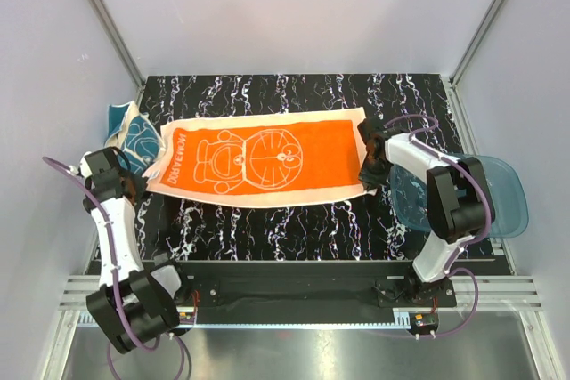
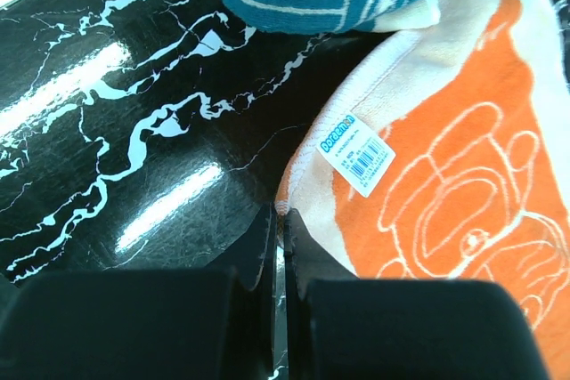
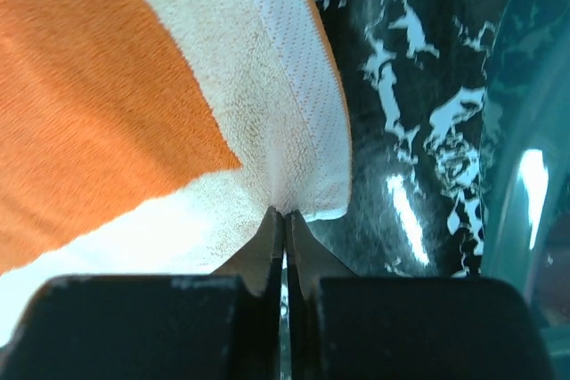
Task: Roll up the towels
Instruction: Fold the towel
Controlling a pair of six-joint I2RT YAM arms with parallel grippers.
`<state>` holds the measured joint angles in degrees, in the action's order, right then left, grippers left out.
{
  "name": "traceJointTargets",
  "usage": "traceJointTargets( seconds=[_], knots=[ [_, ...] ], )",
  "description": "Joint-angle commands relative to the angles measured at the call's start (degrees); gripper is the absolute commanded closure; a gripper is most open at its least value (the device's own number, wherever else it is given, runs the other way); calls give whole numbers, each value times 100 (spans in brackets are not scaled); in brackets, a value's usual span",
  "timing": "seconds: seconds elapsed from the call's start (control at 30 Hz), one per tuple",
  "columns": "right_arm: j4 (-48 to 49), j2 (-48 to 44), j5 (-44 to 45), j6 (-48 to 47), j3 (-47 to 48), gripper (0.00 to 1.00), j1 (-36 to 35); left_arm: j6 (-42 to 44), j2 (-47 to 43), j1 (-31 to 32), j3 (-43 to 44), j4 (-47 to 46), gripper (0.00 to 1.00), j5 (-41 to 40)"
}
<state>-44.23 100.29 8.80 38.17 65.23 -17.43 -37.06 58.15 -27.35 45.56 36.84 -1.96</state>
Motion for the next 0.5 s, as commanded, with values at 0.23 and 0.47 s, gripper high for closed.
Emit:
traceJointTargets(
  seconds=[0.23,0.47],
  knots=[
    [-1052,217,52,-547,1787,100,-85,172,642,72,672,-142,100,424],
    [-1808,1185,359,-934,3589,100,108,480,2269,678,2420,366,100,389]
  ],
)
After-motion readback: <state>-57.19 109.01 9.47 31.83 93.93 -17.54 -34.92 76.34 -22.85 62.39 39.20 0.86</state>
